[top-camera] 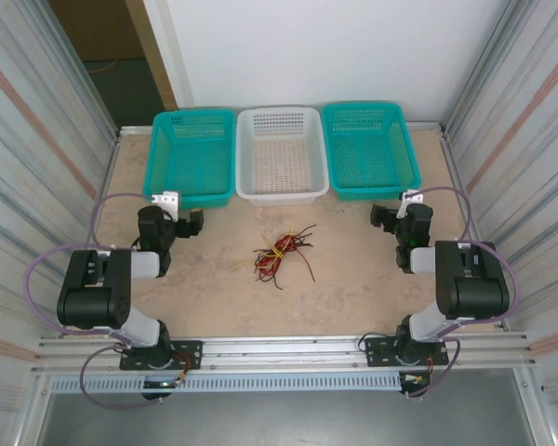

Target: Untangle the cables

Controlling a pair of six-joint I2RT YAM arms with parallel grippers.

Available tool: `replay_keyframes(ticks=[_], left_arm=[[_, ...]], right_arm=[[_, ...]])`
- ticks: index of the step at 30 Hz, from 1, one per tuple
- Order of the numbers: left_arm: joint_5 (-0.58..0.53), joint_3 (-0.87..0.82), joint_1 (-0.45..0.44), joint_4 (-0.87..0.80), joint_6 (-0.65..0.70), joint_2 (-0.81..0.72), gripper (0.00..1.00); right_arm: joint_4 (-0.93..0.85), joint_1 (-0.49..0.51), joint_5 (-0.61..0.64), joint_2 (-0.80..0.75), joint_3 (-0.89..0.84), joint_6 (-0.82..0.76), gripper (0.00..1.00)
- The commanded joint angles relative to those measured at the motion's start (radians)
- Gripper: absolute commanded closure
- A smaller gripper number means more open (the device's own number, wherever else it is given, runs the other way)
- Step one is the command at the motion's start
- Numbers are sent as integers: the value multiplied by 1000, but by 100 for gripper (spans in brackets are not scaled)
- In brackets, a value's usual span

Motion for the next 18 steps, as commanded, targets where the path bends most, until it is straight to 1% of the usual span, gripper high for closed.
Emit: replay_keyframes(ticks=[1, 3, 18], left_arm=[[26, 7, 10, 16, 4, -9, 1], [50, 6, 23, 23, 0, -7, 1], [50, 8, 25, 21, 2, -4, 1]], right_arm=[[15, 0, 5, -5, 7, -4, 1], [14, 1, 5, -5, 5, -3, 1], [15, 0, 5, -4, 5, -4, 1]])
